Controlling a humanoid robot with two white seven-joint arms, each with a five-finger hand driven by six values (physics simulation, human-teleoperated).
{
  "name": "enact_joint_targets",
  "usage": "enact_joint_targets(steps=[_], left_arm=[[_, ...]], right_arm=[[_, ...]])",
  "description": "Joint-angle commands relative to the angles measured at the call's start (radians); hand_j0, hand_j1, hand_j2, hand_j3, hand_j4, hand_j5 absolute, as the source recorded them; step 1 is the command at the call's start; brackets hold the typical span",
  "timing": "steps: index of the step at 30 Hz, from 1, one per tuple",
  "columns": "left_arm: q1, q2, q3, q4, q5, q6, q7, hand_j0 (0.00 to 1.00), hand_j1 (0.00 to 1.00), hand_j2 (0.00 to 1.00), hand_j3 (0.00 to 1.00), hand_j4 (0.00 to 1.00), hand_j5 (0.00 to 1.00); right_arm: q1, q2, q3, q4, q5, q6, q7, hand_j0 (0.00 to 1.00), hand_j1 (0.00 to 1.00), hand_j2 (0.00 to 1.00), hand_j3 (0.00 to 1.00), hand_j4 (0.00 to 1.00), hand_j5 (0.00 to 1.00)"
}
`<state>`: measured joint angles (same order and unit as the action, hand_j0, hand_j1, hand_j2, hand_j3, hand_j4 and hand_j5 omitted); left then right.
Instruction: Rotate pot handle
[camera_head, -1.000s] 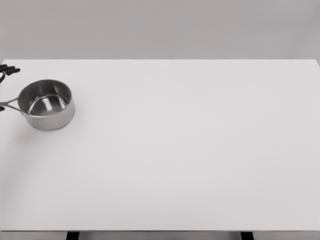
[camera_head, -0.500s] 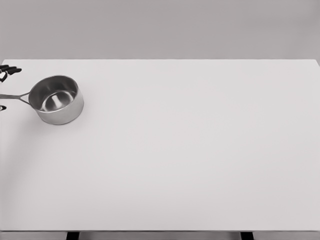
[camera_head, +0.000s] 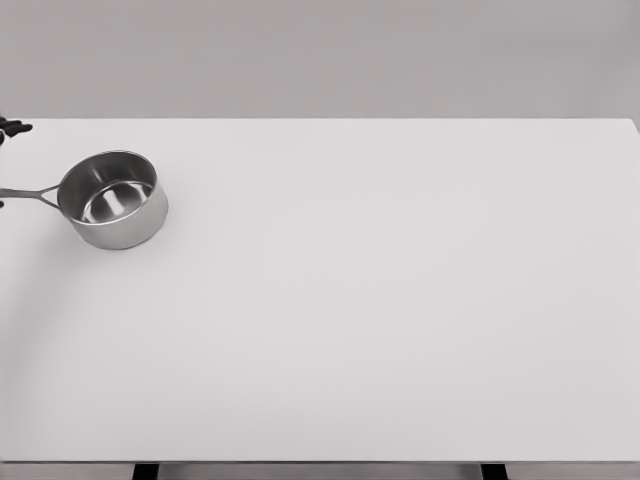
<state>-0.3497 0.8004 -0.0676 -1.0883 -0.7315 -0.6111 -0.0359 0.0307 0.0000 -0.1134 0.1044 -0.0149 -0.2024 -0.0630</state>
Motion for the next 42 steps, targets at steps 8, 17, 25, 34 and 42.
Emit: enact_joint_targets(steps=[8,17,25,34,42], left_arm=[[-0.012,-0.021,-0.006,0.016,-0.014,0.000,0.001,1.00,1.00,1.00,1.00,1.00,1.00],[-0.060,-0.038,-0.020,0.057,-0.040,0.000,0.001,1.00,1.00,1.00,1.00,1.00,1.00],[-0.058,-0.037,-0.021,0.059,-0.034,0.000,0.001,1.00,1.00,1.00,1.00,1.00,1.00],[-0.066,-0.040,-0.027,0.059,-0.039,0.000,0.001,1.00,1.00,1.00,1.00,1.00,1.00],[-0.083,-0.049,-0.032,0.059,-0.048,0.000,0.001,1.00,1.00,1.00,1.00,1.00,1.00]], right_arm=[[0.000,0.000,0.000,0.000,0.000,0.000,0.000,1.00,1.00,1.00,1.00,1.00,1.00],[0.000,0.000,0.000,0.000,0.000,0.000,0.000,1.00,1.00,1.00,1.00,1.00,1.00],[0.000,0.000,0.000,0.000,0.000,0.000,0.000,1.00,1.00,1.00,1.00,1.00,1.00],[-0.002,0.000,0.000,0.000,0.000,0.000,0.000,1.00,1.00,1.00,1.00,1.00,1.00],[0.000,0.000,0.000,0.000,0.000,0.000,0.000,1.00,1.00,1.00,1.00,1.00,1.00]])
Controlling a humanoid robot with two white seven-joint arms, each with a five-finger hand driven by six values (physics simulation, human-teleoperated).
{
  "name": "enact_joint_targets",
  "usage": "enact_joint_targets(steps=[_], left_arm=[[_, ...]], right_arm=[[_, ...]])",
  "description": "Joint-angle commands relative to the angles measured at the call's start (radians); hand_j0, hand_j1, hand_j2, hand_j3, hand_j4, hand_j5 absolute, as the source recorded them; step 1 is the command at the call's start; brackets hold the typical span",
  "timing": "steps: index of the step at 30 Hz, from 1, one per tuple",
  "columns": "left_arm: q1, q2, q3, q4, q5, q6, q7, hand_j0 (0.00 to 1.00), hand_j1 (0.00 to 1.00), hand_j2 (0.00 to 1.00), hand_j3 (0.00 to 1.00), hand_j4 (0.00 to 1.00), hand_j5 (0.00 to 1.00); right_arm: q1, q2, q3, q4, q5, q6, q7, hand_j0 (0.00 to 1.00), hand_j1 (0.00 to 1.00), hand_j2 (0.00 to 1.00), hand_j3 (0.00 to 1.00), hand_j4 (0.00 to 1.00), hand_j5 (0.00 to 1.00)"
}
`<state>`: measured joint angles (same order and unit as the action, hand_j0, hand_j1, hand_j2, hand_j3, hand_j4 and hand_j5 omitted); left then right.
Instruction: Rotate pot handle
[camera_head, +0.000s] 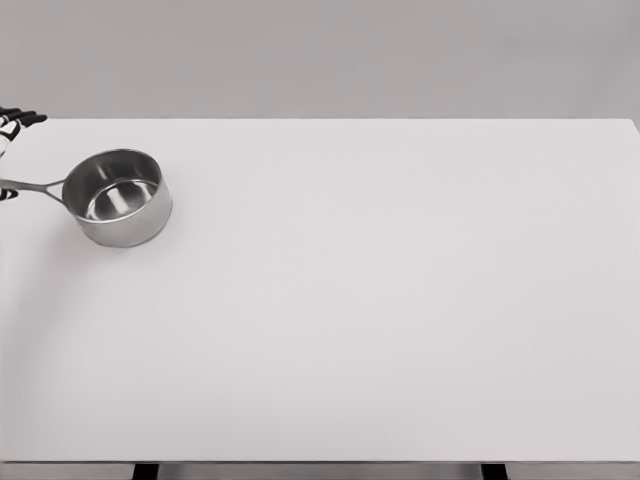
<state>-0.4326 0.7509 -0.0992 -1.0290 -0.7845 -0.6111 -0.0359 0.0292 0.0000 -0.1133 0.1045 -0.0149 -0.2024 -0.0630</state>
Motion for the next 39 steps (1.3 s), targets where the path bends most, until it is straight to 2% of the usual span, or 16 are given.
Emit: enact_joint_targets(steps=[1,6,10,13,15,18,19,20,22,24,26,30,33,34,36,39], left_arm=[[0.000,-0.001,-0.001,0.000,0.005,0.000,0.001,1.00,1.00,1.00,1.00,1.00,1.00],[-0.012,-0.010,-0.014,0.001,0.005,0.000,0.001,1.00,1.00,1.00,1.00,1.00,1.00],[-0.003,0.025,-0.013,-0.005,0.016,0.000,0.002,1.00,1.00,1.00,1.00,1.00,1.00],[0.005,0.064,-0.004,-0.052,0.043,0.000,0.004,1.00,1.00,1.00,1.00,1.00,1.00],[0.074,0.122,-0.002,-0.141,0.149,0.000,0.002,1.00,1.00,1.00,1.00,1.00,1.00],[0.205,0.243,0.003,-0.379,0.332,0.000,-0.001,1.00,1.00,1.00,1.00,1.00,1.00],[0.221,0.249,0.003,-0.422,0.340,0.000,-0.001,1.00,1.00,1.00,1.00,1.00,1.00],[0.244,0.251,0.003,-0.514,0.341,0.000,-0.001,1.00,1.00,1.00,1.00,1.00,1.00],[0.247,0.248,0.004,-0.572,0.344,0.000,-0.006,1.00,1.00,1.00,1.00,1.00,1.00],[0.247,0.235,-0.010,-0.603,0.361,0.000,-0.021,1.00,1.00,1.00,1.00,1.00,1.00],[0.258,0.232,-0.022,-0.603,0.425,0.000,-0.041,1.00,1.00,1.00,1.00,1.00,1.00],[0.236,0.076,-0.011,-0.595,0.366,0.000,-0.122,1.00,1.00,1.00,1.00,1.00,1.00],[0.239,0.042,-0.025,-0.611,0.337,0.000,-0.286,1.00,1.00,1.00,1.00,1.00,1.00],[0.244,0.016,-0.033,-0.623,0.337,0.000,-0.291,1.00,1.00,1.00,1.00,1.00,1.00],[0.241,-0.044,-0.088,-0.657,0.335,0.000,-0.292,1.00,1.00,1.00,1.00,1.00,1.00],[0.241,-0.071,-0.157,-0.692,0.330,0.000,-0.299,1.00,1.00,1.00,1.00,1.00,1.00]], right_arm=[[0.002,0.000,0.001,0.000,0.000,0.000,0.000,1.00,1.00,1.00,1.00,1.00,1.00],[0.002,0.000,0.000,0.000,0.000,0.000,0.000,1.00,1.00,1.00,1.00,1.00,1.00],[0.002,0.000,0.000,0.000,0.000,0.000,0.000,1.00,1.00,1.00,1.00,1.00,1.00],[0.002,0.000,0.000,0.000,0.000,0.000,0.000,1.00,1.00,1.00,1.00,1.00,1.00],[0.000,0.000,0.000,0.000,0.000,0.000,0.000,1.00,1.00,1.00,1.00,1.00,1.00],[0.002,0.000,0.000,0.000,0.000,0.000,0.000,1.00,1.00,1.00,1.00,1.00,1.00],[0.002,0.000,0.000,0.000,0.000,0.000,0.000,1.00,1.00,1.00,1.00,1.00,1.00],[0.002,0.000,0.000,0.000,0.000,0.000,0.000,1.00,1.00,1.00,1.00,1.00,1.00],[0.002,0.000,0.000,0.000,0.000,0.000,0.000,1.00,1.00,1.00,1.00,1.00,1.00],[0.002,0.000,0.000,0.000,0.000,0.000,0.000,1.00,1.00,1.00,1.00,1.00,1.00],[0.002,0.000,0.000,0.000,0.000,0.000,0.000,1.00,1.00,1.00,1.00,1.00,1.00],[0.002,0.000,0.000,0.000,0.000,0.000,0.000,1.00,1.00,1.00,1.00,1.00,1.00],[0.002,0.000,0.000,0.000,0.000,0.000,0.000,1.00,1.00,1.00,1.00,1.00,1.00],[0.002,0.000,0.001,0.000,0.000,0.000,0.000,1.00,1.00,1.00,1.00,1.00,1.00],[0.002,0.000,0.000,0.000,0.000,0.000,0.000,1.00,1.00,1.00,1.00,1.00,1.00],[0.002,0.000,0.000,0.000,0.000,0.000,0.000,1.00,1.00,1.00,1.00,1.00,1.00]])
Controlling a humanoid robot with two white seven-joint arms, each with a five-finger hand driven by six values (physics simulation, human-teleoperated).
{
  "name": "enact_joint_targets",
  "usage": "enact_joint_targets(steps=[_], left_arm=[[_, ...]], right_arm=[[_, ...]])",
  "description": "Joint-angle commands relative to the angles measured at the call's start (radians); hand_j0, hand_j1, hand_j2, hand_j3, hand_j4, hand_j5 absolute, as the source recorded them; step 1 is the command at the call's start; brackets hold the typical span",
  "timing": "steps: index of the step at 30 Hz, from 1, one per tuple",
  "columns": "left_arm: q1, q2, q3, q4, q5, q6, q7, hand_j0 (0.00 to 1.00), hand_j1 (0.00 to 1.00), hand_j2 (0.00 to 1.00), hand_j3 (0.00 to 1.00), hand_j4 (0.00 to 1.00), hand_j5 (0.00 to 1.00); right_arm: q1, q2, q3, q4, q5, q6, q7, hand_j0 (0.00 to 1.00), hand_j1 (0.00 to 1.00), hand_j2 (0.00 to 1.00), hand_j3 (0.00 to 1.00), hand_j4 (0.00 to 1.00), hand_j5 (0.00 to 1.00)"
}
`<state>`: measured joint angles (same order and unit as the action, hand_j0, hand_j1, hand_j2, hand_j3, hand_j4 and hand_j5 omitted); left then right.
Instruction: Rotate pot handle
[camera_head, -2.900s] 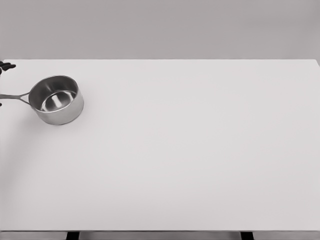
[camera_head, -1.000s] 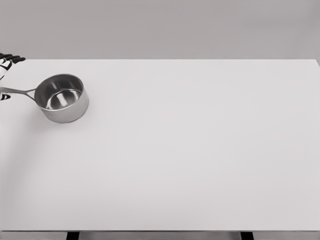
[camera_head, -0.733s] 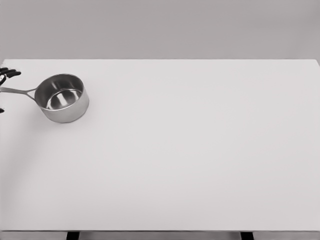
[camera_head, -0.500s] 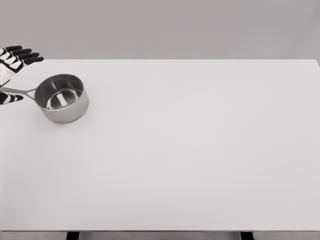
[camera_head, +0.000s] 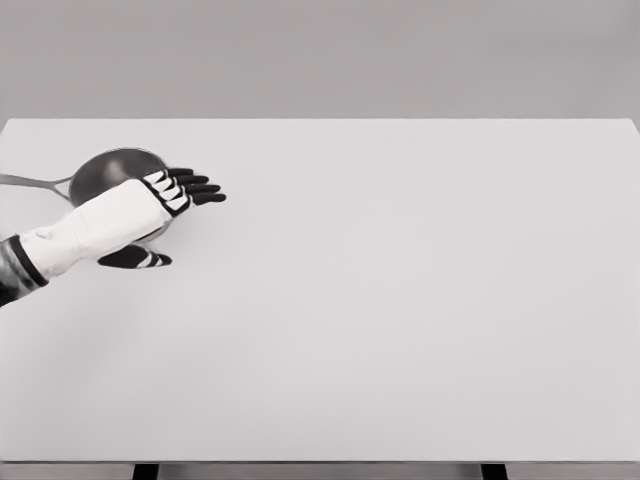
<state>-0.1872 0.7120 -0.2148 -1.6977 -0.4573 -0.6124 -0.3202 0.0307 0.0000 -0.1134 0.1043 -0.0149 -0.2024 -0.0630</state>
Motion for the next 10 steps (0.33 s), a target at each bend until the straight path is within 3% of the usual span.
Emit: enact_joint_targets(steps=[1,10], left_arm=[[0.002,-0.036,-0.041,-0.025,0.003,0.002,-0.016,1.00,1.00,1.00,1.00,1.00,1.00],[0.014,-0.032,-0.067,-0.031,-0.001,0.002,-0.016,1.00,1.00,1.00,1.00,1.00,1.00]], right_arm=[[0.000,0.000,0.000,0.000,0.000,0.000,0.000,1.00,1.00,1.00,1.00,1.00,1.00],[0.000,0.000,0.000,0.000,0.000,0.000,0.000,1.00,1.00,1.00,1.00,1.00,1.00]])
